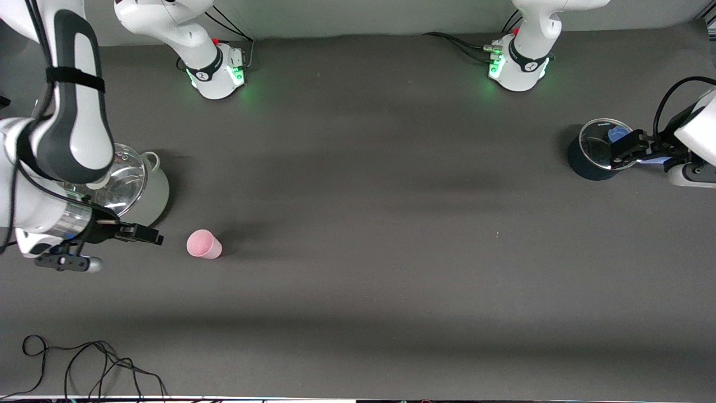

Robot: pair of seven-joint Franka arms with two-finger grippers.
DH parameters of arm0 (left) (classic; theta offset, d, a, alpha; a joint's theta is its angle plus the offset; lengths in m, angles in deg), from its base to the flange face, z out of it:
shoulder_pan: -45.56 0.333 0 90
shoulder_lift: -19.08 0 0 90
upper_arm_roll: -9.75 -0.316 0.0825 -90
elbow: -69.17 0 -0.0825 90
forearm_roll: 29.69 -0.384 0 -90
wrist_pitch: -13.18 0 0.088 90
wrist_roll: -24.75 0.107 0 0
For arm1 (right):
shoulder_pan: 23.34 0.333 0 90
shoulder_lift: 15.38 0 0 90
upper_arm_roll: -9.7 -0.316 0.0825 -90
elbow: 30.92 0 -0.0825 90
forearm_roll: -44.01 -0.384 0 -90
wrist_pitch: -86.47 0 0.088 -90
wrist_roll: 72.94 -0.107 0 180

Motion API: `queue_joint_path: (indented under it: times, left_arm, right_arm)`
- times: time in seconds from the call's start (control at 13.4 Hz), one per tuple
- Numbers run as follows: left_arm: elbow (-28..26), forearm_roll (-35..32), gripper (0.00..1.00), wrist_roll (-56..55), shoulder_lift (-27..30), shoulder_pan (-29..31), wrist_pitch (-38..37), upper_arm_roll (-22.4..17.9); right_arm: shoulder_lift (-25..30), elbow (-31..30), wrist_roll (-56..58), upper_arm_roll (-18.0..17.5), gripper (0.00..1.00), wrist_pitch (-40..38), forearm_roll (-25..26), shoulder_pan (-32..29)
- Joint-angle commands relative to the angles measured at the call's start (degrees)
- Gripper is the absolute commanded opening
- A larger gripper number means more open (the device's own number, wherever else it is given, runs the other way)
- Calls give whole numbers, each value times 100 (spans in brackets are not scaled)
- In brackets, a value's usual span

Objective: Transfer pink cup from left to right arm

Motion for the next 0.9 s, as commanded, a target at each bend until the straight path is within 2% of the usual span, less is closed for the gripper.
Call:
queue_joint_path:
  times: [0.0, 0.22, 0.3, 0.45, 0.52, 0.67, 0.82]
  left_arm:
    - [-132, 29, 100, 50, 81, 58, 80, 58]
    - [-185, 133, 100, 59, 63, 67, 89, 58]
    - [-177, 178, 100, 68, 63, 75, 80, 58]
    - [-150, 187, 100, 77, 63, 67, 45, 58]
    - [-133, 187, 100, 77, 55, 67, 36, 58]
    - [-132, 152, 100, 77, 54, 32, 36, 58]
    - [-133, 90, 100, 42, 46, 14, 80, 58]
  right_arm:
    - [247, 165, -163, 51, 100, -397, 258, 137]
    - [326, 200, -489, -63, 100, -636, 320, 6]
    - [335, 200, -489, -272, 100, -636, 329, -238]
    - [466, 174, -576, -1227, 100, -636, 643, -1036]
    - [502, 165, -698, -1580, 100, -636, 810, -1336]
    - [563, 165, -778, -2196, 100, -636, 873, -1847]
    - [730, 156, -910, -2618, 100, -636, 1214, -2155]
